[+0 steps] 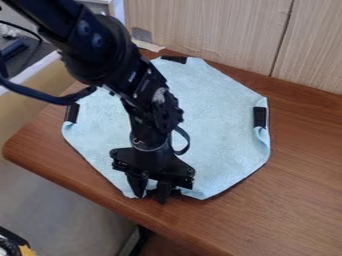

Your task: Fold the cloth from bottom right to center

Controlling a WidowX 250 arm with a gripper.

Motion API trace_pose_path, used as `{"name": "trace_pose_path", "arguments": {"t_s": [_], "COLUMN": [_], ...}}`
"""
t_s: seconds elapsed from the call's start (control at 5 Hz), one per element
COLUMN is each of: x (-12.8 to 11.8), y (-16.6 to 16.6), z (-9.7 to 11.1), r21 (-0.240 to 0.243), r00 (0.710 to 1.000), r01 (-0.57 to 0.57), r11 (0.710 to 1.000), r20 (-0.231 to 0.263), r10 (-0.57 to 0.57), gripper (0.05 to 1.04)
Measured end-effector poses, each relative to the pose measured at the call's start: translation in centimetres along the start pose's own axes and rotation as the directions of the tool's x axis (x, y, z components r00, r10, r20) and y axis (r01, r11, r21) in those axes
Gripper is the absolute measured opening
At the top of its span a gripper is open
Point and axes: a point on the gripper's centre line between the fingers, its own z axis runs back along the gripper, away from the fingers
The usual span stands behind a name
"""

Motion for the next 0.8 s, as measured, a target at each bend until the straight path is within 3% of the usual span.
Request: {"name": "trace_pose_path", "arguments": {"t_s": [0.2,0.6,0.8], "x": [0.3,0.7,2.2], "y": [0.0,0.7,1.3], "z": [-0.2,0.0,2.0], "r21": [0.015,0.024,-0.001], "r00": [1.000,0.999,0.999], "r01": [-0.003,-0.039,-0.054], "r11": [1.000,0.999,0.999], "r20": [0.003,-0.014,0.008], "r10": [0.003,0.039,0.054], "gripper": [0.316,0.209,0.099]}}
